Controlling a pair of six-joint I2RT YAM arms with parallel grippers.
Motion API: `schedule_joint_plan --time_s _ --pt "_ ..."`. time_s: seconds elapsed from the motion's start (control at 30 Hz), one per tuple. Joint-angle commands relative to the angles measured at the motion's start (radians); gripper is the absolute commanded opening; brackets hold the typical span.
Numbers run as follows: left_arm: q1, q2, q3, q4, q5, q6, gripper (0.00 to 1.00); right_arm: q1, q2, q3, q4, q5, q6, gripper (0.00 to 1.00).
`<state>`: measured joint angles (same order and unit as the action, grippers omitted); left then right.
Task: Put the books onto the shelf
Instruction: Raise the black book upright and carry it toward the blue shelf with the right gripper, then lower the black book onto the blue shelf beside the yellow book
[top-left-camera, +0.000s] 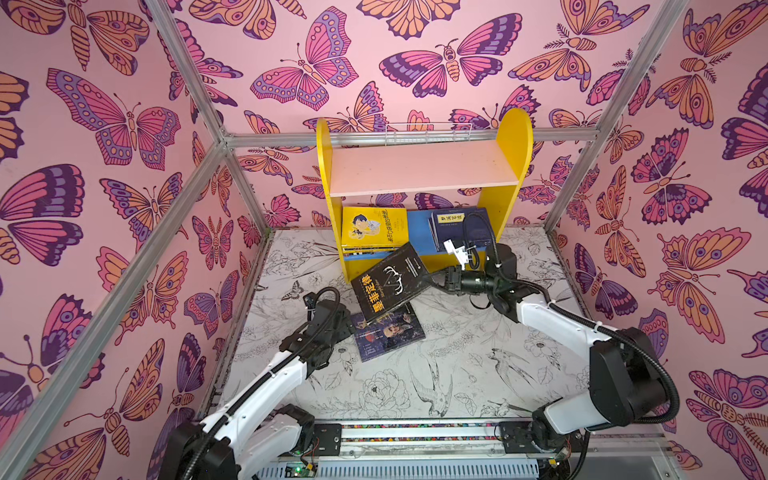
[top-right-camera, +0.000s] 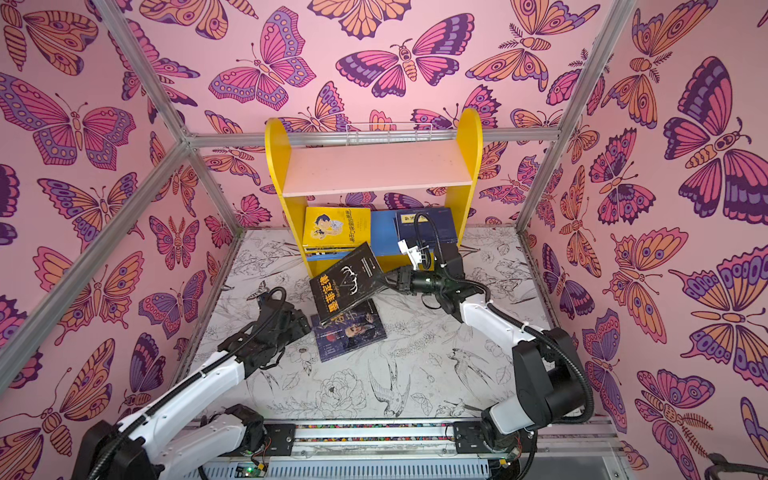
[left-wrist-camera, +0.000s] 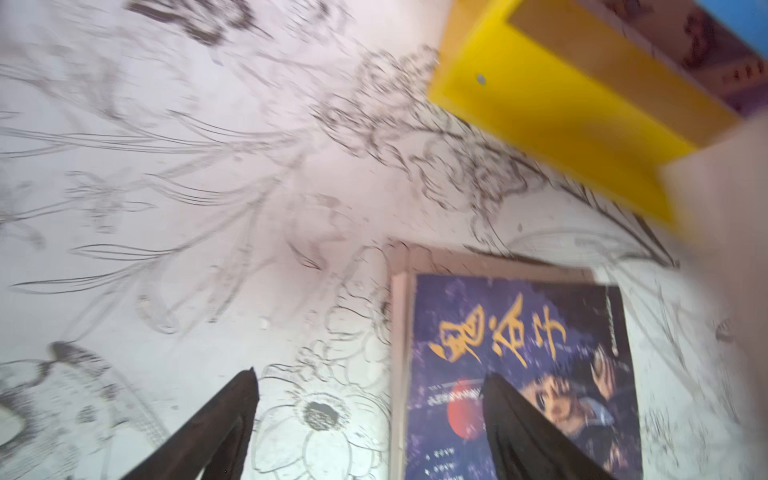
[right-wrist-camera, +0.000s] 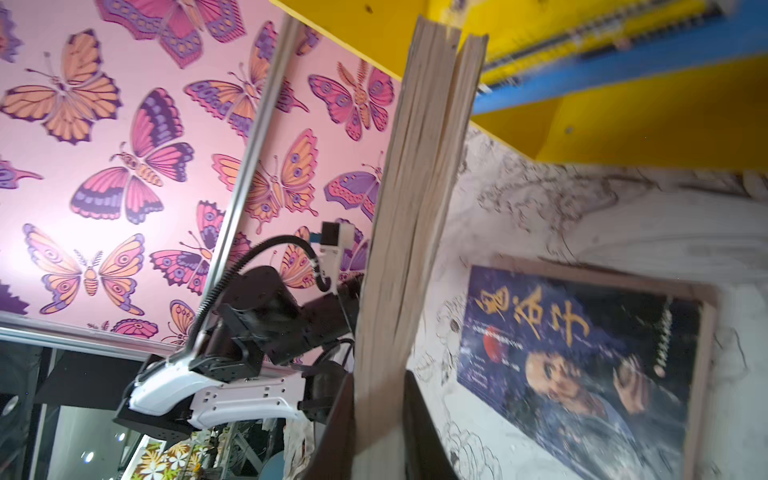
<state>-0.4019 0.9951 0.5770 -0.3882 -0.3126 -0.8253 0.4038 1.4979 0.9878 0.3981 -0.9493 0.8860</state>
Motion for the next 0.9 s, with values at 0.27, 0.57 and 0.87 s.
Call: schedule_joint_plan --time_s 0.27,0.57,0.87 --pt "0.029 -0.001 -0.096 -0.062 0.002 -0.092 0.86 0.009 0.19 0.272 0.303 0.288 0.164 0.0" --pt "0.035 -0.022 -0.109 -0.061 0.025 -0.057 0.86 0.032 0.356 0.405 0.338 0.477 0.204 0.0" --pt "0.046 -0.048 -0.137 -0.061 0.037 -0.061 0.85 0.055 0.451 0.487 0.287 0.494 0.227 0.0"
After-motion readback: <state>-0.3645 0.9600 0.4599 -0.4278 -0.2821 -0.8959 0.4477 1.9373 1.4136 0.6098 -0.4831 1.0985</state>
